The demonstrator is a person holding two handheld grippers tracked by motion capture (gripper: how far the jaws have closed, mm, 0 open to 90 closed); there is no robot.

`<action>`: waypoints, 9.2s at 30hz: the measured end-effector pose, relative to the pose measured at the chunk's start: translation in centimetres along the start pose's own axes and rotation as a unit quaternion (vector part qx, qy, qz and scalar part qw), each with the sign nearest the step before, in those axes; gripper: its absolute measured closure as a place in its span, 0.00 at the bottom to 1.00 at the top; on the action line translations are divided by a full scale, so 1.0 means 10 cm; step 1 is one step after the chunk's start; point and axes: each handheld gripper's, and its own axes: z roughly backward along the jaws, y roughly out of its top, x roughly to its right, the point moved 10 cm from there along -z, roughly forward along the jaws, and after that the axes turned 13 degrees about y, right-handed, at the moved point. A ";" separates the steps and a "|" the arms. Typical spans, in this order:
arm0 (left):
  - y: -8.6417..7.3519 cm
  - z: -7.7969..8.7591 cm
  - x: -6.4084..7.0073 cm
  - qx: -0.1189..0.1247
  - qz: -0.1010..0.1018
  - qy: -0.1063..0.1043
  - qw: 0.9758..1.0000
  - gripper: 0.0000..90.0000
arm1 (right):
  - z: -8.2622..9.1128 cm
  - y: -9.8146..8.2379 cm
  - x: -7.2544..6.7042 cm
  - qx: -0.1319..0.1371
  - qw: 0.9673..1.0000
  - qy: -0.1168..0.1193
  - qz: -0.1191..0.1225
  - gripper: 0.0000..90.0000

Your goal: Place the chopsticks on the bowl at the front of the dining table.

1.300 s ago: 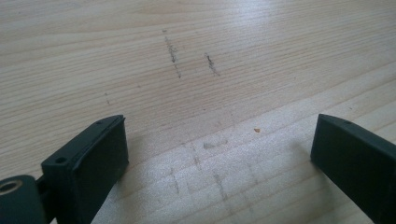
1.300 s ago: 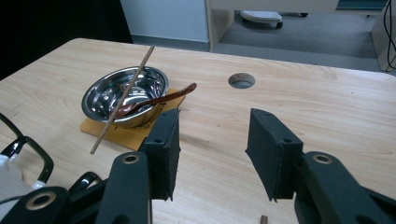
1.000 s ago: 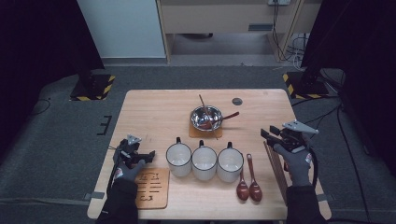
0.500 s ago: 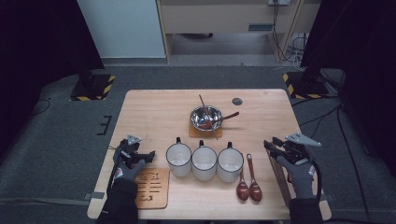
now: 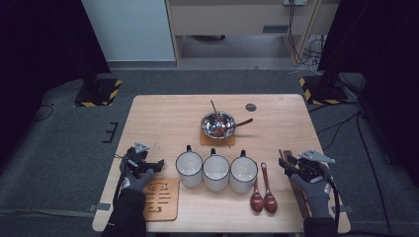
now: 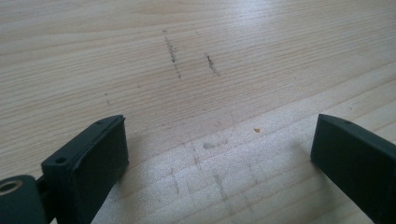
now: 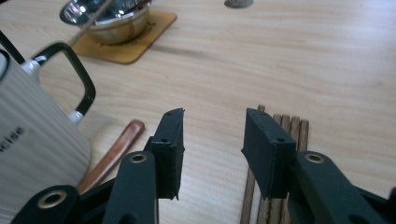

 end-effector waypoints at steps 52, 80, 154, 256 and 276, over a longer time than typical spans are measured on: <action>0.00 0.00 0.00 0.000 0.000 0.000 1.000 0.03 | -0.12 -0.40 0.19 -0.088 0.995 -0.054 -0.008 0.84; 0.00 0.00 0.00 0.000 0.000 0.000 1.000 0.03 | -0.30 -0.35 0.03 -0.106 0.993 -0.059 -0.008 0.94; 0.00 0.00 0.00 0.000 0.000 0.000 1.000 0.03 | -0.26 -0.46 -0.09 -0.096 0.995 -0.038 -0.015 0.95; 0.00 0.00 0.00 0.000 0.000 0.000 1.000 0.03 | -0.34 1.58 -0.46 0.064 0.998 -0.008 0.012 0.95; 0.00 0.00 0.00 0.000 0.000 0.000 1.000 0.03 | -0.65 1.80 -0.56 0.070 0.997 0.003 0.016 0.95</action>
